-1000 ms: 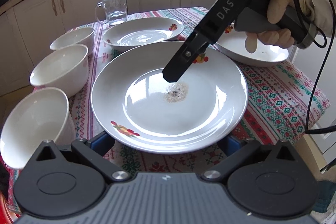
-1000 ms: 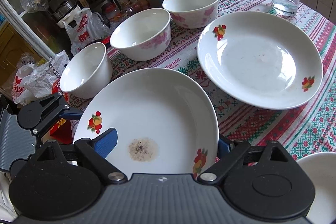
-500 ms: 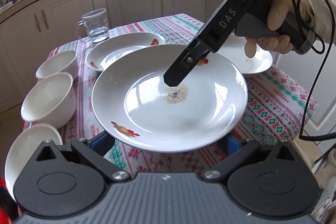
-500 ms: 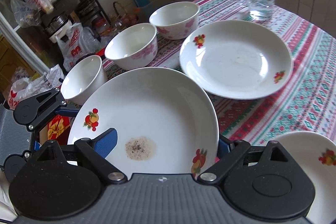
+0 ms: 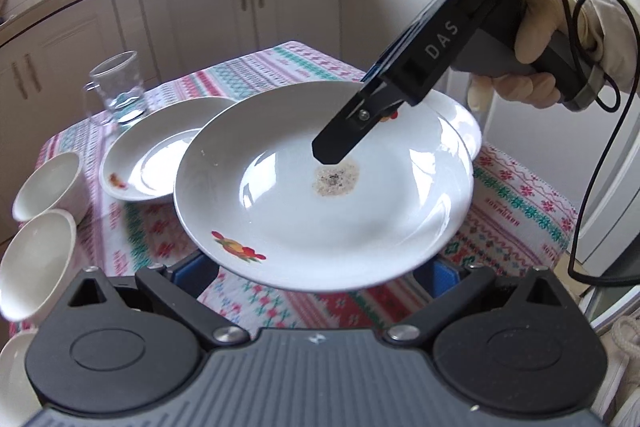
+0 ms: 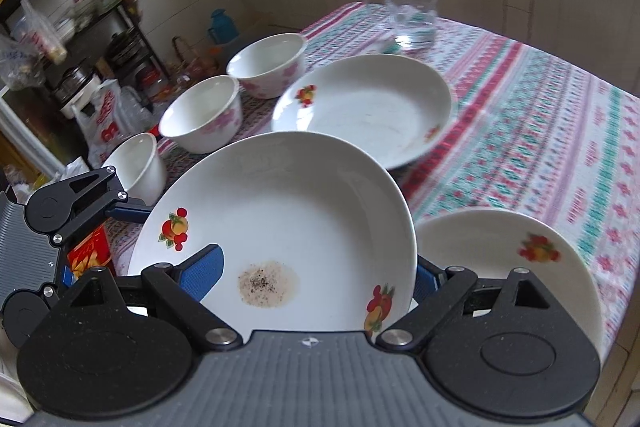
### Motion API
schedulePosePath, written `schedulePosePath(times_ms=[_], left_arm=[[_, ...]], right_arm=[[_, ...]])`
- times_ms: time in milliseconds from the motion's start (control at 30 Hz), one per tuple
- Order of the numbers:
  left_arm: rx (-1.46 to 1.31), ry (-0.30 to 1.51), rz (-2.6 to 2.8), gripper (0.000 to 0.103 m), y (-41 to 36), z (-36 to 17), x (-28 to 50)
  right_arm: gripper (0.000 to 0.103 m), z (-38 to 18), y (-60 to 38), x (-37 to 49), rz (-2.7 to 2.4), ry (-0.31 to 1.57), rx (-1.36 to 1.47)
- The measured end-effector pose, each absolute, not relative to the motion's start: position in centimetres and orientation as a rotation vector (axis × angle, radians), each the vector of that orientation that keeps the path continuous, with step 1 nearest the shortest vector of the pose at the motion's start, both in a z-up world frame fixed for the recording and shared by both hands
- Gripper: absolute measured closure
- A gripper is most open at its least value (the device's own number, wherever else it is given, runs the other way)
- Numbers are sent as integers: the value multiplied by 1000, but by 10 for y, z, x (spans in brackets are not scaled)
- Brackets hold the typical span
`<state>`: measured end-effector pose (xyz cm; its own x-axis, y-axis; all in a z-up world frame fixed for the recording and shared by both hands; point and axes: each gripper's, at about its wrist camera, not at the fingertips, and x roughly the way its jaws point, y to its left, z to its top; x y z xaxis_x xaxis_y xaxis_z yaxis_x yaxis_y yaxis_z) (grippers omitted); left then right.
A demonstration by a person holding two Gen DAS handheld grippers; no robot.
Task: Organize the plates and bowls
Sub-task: 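Lift the stained plate off the table with the right tool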
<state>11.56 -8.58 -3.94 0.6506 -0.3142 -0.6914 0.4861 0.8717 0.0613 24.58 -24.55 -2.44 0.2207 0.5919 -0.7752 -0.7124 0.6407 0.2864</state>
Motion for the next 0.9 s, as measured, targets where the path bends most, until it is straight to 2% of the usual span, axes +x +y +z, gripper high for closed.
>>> schedulePosePath(times_ms=[900], left_arm=[[330, 750, -621, 1, -145, -48, 165]], right_arm=[[6, -45, -336, 259, 729, 1006, 2]])
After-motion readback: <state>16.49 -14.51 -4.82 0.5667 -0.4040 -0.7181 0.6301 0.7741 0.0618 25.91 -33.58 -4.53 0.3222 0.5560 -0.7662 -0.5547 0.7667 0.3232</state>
